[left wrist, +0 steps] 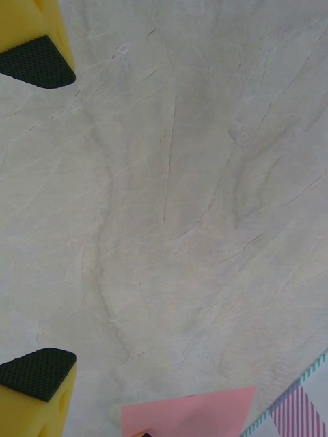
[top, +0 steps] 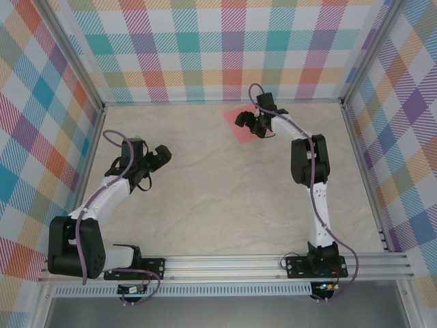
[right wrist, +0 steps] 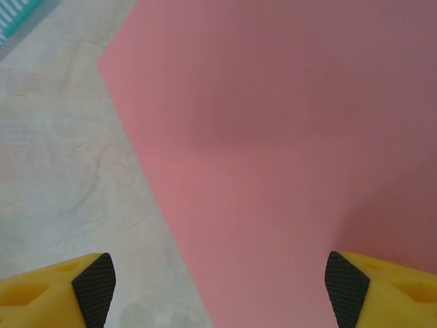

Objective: Fold a paper plane with a square sheet of paper (pick it up from the middle)
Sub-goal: Move the square sheet of paper to the center of the table.

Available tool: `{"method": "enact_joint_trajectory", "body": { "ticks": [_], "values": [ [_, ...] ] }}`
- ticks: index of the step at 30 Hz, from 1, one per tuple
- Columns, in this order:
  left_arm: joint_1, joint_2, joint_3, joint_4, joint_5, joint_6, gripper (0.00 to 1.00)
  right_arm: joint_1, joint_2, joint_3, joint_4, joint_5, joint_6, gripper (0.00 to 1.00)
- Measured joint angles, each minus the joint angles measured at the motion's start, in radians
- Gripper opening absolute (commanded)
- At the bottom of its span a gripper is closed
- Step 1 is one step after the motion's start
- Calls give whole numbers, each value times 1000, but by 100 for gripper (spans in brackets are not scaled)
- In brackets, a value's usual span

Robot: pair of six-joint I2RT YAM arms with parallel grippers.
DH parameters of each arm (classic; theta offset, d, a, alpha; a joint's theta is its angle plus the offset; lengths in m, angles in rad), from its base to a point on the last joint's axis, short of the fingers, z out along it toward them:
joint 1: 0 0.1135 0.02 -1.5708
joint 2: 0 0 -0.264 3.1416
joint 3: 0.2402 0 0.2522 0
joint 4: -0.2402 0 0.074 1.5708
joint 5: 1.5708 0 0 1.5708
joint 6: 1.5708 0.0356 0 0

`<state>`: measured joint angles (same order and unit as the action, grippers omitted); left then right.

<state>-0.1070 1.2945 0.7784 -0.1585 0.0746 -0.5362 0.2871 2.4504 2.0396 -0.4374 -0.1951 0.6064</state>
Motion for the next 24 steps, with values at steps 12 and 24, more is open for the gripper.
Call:
{"method": "enact_joint_trajectory", "body": {
  "ticks": [12,24],
  "values": [
    [-39,62,17,0,14,-27,100,34,-37,-42,-92,45,-19,83],
    [-144,162,13,85,38,-118,100,323,-590,-880,5,82,68,83]
  ]
}}
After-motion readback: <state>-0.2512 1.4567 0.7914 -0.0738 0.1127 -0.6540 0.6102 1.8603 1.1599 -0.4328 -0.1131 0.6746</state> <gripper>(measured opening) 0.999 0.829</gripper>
